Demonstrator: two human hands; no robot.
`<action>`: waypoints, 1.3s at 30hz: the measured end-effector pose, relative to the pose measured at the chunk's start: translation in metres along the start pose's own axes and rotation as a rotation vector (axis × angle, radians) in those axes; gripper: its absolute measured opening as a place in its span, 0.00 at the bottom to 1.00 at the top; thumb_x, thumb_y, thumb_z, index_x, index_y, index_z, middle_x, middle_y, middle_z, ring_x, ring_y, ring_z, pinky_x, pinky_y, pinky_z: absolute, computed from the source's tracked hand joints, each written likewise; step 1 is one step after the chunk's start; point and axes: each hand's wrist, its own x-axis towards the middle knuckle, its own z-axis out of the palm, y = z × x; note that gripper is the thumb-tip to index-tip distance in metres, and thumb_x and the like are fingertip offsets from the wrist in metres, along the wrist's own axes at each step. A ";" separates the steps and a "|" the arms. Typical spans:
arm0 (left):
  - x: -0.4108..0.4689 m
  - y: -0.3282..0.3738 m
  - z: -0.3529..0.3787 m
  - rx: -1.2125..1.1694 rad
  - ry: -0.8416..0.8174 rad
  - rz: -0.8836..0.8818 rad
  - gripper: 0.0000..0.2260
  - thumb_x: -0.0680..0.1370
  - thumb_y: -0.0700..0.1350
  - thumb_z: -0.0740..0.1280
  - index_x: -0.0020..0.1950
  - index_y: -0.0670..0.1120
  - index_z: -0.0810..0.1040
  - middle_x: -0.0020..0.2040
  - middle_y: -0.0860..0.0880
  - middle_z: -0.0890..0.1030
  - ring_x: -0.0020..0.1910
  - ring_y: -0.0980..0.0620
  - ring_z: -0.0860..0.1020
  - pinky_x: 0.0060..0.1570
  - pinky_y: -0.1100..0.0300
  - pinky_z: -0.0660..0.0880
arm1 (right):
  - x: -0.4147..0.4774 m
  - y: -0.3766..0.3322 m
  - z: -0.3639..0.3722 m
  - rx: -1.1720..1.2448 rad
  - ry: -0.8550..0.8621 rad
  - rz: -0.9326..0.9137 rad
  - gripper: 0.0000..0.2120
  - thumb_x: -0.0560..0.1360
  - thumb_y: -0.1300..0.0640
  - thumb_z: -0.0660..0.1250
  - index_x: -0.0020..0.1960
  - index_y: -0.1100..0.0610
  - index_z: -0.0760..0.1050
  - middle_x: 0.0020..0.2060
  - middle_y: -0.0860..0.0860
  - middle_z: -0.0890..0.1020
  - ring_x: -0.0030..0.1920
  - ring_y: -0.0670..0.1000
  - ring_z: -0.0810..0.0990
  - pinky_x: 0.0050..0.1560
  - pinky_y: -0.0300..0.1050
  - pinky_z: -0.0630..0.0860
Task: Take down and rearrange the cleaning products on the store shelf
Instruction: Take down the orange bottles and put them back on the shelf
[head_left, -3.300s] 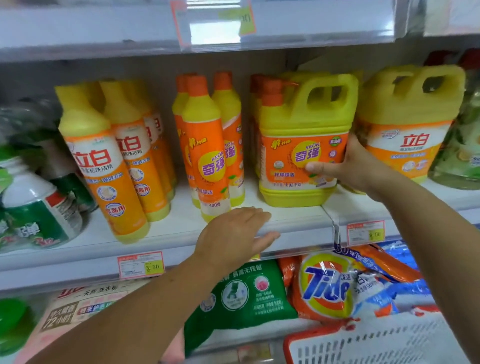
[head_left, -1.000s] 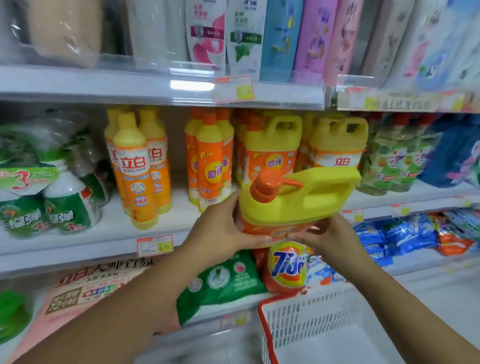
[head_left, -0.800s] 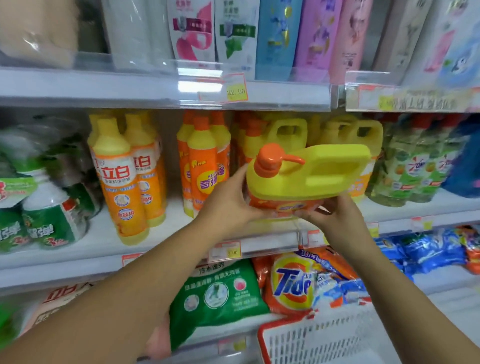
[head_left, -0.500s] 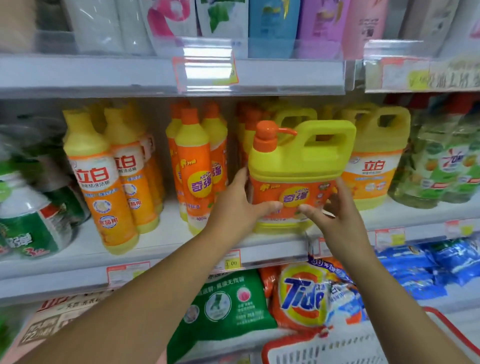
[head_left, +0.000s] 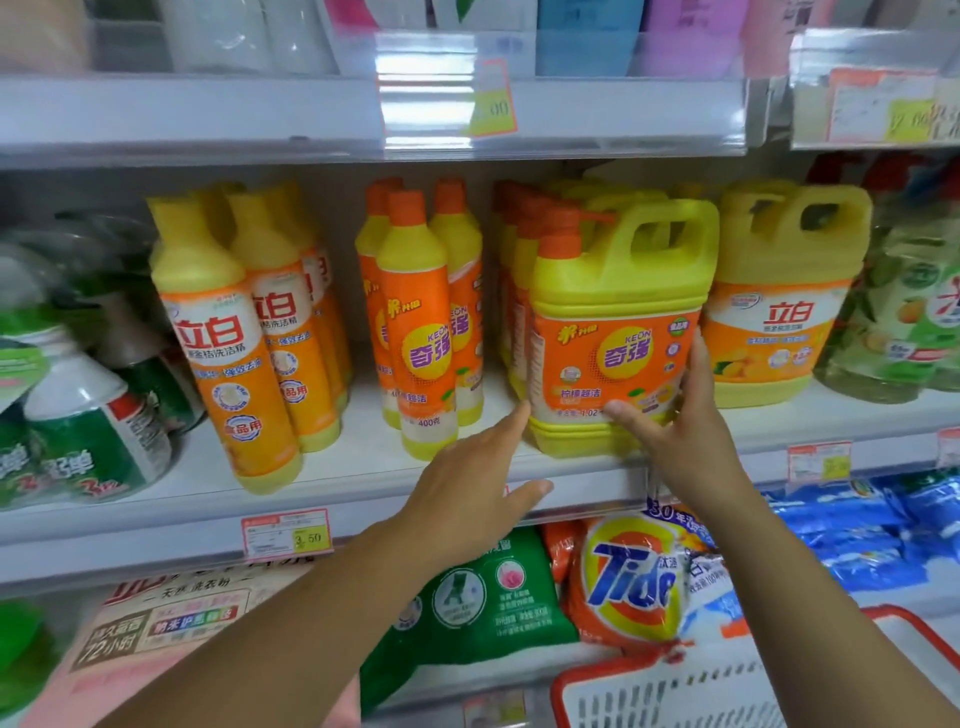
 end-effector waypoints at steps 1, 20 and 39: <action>0.000 0.003 0.001 0.029 0.009 0.012 0.37 0.80 0.60 0.61 0.81 0.54 0.43 0.79 0.54 0.61 0.71 0.49 0.68 0.69 0.53 0.66 | 0.002 0.002 -0.002 0.005 -0.005 0.004 0.50 0.68 0.51 0.76 0.80 0.43 0.48 0.71 0.41 0.70 0.66 0.39 0.73 0.62 0.36 0.71; -0.066 -0.062 -0.023 0.003 0.249 0.082 0.16 0.76 0.48 0.66 0.63 0.51 0.80 0.62 0.54 0.81 0.60 0.52 0.78 0.61 0.54 0.73 | -0.036 -0.089 0.080 -0.204 0.011 -0.325 0.20 0.77 0.48 0.69 0.67 0.49 0.70 0.55 0.47 0.74 0.54 0.49 0.77 0.55 0.52 0.77; -0.097 -0.060 -0.083 -0.407 0.244 0.022 0.41 0.72 0.48 0.74 0.79 0.57 0.54 0.72 0.58 0.64 0.68 0.61 0.65 0.65 0.66 0.65 | -0.069 -0.179 0.108 -0.058 -0.136 -0.138 0.28 0.67 0.59 0.80 0.61 0.49 0.70 0.54 0.45 0.82 0.54 0.42 0.82 0.55 0.40 0.79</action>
